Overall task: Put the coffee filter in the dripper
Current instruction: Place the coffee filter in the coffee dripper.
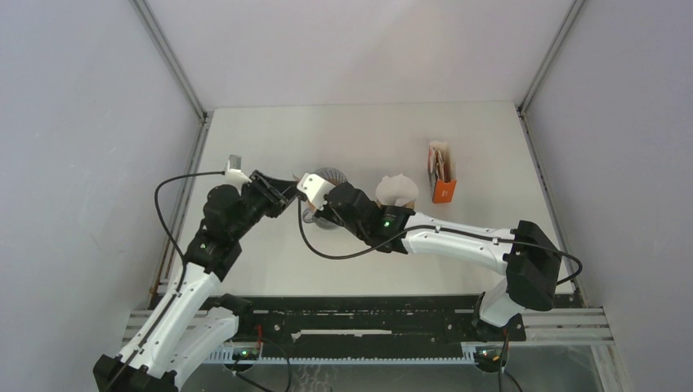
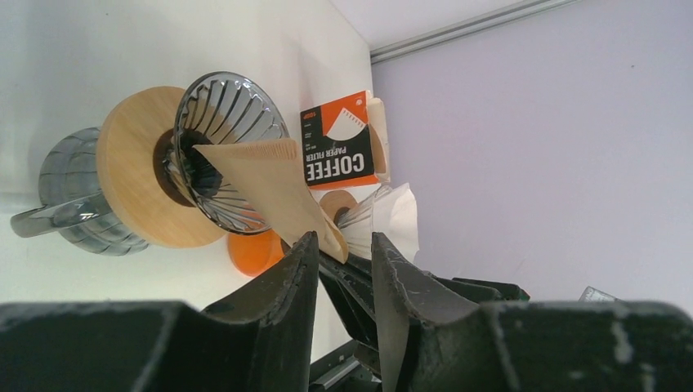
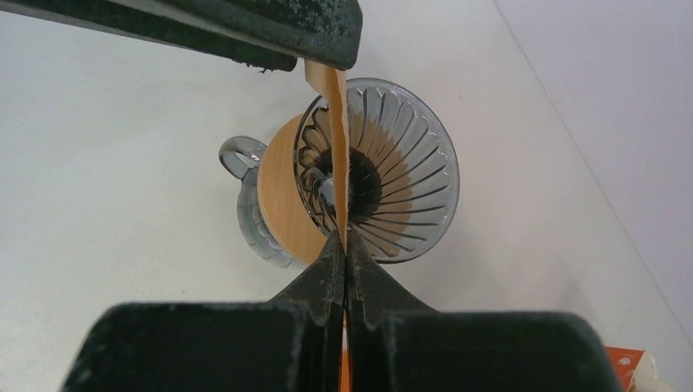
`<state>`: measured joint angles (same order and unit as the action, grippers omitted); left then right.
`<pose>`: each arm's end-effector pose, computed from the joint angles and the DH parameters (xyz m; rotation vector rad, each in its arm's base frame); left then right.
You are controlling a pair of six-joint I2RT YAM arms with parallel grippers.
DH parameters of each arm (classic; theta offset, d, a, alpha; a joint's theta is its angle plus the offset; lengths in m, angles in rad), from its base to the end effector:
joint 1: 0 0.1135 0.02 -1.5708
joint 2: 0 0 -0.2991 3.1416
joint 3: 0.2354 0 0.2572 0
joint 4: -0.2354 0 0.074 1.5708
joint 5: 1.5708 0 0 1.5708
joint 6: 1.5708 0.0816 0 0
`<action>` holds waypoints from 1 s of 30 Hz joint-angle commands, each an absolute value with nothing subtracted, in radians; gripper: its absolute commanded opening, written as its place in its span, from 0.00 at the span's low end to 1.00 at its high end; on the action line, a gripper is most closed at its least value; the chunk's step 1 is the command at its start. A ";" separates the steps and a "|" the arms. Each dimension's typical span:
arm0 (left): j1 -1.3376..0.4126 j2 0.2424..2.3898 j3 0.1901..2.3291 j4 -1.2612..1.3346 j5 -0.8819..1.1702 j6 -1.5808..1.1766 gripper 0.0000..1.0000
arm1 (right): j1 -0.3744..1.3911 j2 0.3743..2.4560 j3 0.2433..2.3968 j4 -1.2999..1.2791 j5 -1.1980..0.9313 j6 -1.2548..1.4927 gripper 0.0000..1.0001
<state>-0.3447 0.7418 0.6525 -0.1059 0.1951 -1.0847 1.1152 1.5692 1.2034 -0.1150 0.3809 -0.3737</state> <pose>0.1877 -0.0842 0.3231 -0.5505 1.8464 -1.1761 0.2065 0.3524 0.3099 -1.1843 1.6308 0.0800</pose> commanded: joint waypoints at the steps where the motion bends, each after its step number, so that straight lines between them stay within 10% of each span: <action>1: -0.339 0.748 0.638 -0.038 0.206 -1.110 0.35 | 1.126 1.571 1.219 -0.072 0.398 -0.364 0.00; 15: -0.339 0.766 0.607 -0.028 0.206 -1.113 0.19 | 1.127 1.573 1.219 -0.063 0.408 -0.364 0.00; 30: -0.340 0.741 0.596 -0.038 0.198 -1.114 0.28 | 1.124 1.579 1.219 -0.063 0.413 -0.360 0.00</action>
